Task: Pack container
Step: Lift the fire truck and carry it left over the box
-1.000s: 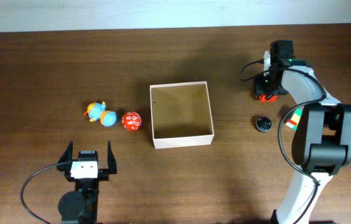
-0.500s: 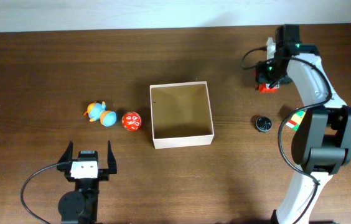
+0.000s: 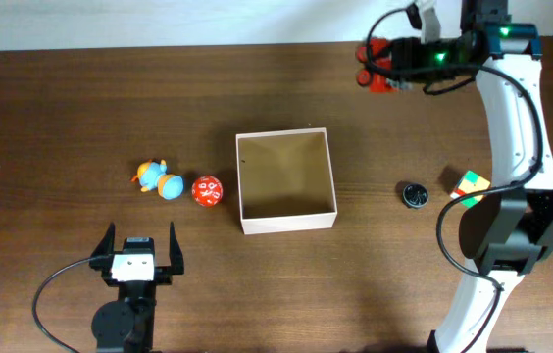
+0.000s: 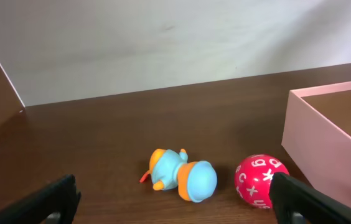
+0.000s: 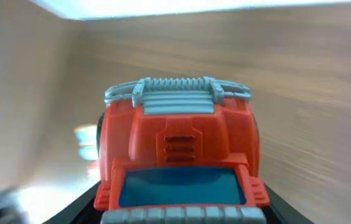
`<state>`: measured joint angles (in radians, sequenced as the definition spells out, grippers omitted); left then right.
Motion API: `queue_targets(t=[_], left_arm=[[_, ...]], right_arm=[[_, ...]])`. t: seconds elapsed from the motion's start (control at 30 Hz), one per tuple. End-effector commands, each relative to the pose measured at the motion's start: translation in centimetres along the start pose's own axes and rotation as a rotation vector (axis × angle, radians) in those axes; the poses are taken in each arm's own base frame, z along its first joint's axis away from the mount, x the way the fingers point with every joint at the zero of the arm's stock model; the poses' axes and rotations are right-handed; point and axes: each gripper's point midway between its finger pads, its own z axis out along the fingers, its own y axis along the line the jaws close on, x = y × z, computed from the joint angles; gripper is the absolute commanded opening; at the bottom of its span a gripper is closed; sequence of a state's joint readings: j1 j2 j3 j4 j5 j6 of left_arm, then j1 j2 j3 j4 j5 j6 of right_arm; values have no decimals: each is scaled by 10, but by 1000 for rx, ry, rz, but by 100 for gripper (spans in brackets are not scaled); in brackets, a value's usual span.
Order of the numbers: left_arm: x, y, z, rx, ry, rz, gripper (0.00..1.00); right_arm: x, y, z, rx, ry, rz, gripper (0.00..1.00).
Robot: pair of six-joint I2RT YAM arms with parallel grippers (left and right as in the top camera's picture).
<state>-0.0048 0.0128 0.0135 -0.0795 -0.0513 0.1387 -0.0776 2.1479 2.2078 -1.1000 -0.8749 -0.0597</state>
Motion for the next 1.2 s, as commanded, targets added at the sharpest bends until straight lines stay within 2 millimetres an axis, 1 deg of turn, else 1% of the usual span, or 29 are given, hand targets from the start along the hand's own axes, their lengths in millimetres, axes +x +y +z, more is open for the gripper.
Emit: queue_targets(t=[0.0, 0.07, 0.1, 0.2, 0.23, 0.3, 0.4, 0.47, 0.57, 0.7, 0.8, 0.9, 0.97, 1.03, 1.17], left_arm=[[0, -3, 0, 14, -5, 13, 99], [0, -3, 0, 14, -4, 13, 99], [0, -3, 0, 14, -4, 13, 99], [0, -3, 0, 14, -4, 13, 99], [0, -3, 0, 14, -4, 13, 99], [0, -3, 0, 14, -4, 13, 99], [0, -3, 0, 14, -4, 13, 99], [0, -3, 0, 14, -4, 13, 99], [0, -3, 0, 14, -4, 13, 99], [0, -3, 0, 14, -4, 13, 99], [0, -3, 0, 14, -4, 13, 99], [0, -3, 0, 14, -4, 13, 99], [0, -3, 0, 14, -4, 13, 99], [0, -3, 0, 14, -4, 13, 99], [0, -3, 0, 14, -4, 13, 99]], right_arm=[[-11, 96, -21, -503, -44, -74, 56], [-8, 111, -20, -569, -30, -80, 55], [-6, 116, -17, -579, -20, -81, 54], [5, 136, -2, -609, 21, -112, 54], [14, 146, 14, -588, 61, -128, 54], [26, 153, 32, -541, 107, -134, 54], [47, 158, 63, -414, 188, -160, 54], [64, 157, 85, -294, 248, -195, 54], [86, 156, 112, -115, 322, -247, 54], [102, 146, 134, 155, 353, -282, 54], [107, 139, 142, 347, 339, -302, 54], [110, 132, 144, 527, 299, -286, 54], [115, 125, 144, 651, 261, -242, 54], [119, 120, 146, 704, 240, -195, 54], [133, 111, 158, 721, 233, -118, 54]])
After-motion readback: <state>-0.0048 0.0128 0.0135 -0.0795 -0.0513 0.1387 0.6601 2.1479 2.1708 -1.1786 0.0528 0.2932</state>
